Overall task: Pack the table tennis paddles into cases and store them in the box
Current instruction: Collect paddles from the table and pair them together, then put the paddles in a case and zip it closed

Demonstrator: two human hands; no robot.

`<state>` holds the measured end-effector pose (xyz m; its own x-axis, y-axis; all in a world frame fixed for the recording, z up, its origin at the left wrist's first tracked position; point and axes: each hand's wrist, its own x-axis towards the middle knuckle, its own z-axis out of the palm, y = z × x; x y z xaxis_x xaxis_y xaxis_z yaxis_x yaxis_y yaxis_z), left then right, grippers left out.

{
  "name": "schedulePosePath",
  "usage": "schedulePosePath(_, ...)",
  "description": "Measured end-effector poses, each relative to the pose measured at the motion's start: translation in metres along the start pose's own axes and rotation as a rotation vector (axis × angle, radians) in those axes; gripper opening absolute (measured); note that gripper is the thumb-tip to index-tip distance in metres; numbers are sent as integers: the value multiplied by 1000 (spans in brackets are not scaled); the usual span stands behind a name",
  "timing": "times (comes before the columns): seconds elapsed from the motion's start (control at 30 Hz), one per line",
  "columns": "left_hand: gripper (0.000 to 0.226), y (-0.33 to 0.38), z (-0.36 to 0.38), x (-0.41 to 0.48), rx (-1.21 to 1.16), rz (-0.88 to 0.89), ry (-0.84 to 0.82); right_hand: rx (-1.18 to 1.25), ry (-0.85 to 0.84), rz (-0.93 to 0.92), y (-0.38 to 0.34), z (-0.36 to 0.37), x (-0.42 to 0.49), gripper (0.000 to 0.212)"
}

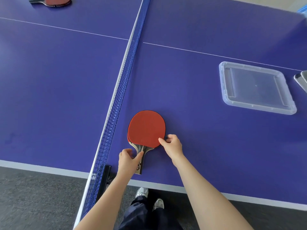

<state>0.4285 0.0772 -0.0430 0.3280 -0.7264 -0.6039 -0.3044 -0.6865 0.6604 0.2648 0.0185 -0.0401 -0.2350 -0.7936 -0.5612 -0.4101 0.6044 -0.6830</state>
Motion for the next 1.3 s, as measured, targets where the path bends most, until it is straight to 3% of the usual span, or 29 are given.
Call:
schedulePosePath(0.1,77,2,-4,-7,201,108,126,-94,5,-74,8,-15,-9,56)
schedulePosePath(0.2,85,11,-4,-16,422,340,185,-220,14,-150,19,-35,-21,57)
schedulePosePath(0.4,73,52,22,-17,830,767,-61,-532,79,-286,40,-81,-44,58)
schedulePosePath(0.53,68,87,61,-33,1053,947,-235,-648,140,-243,64,-126,-60,59)
schedulePosePath(0.87,70,142,203,-140,1298,1152,-442,-679,320,-58,173,-275,-121,61)
schedulePosePath(1.3,72,195,393,-328,1291,1318,-408,-665,551,64,327,-482,-218,62)
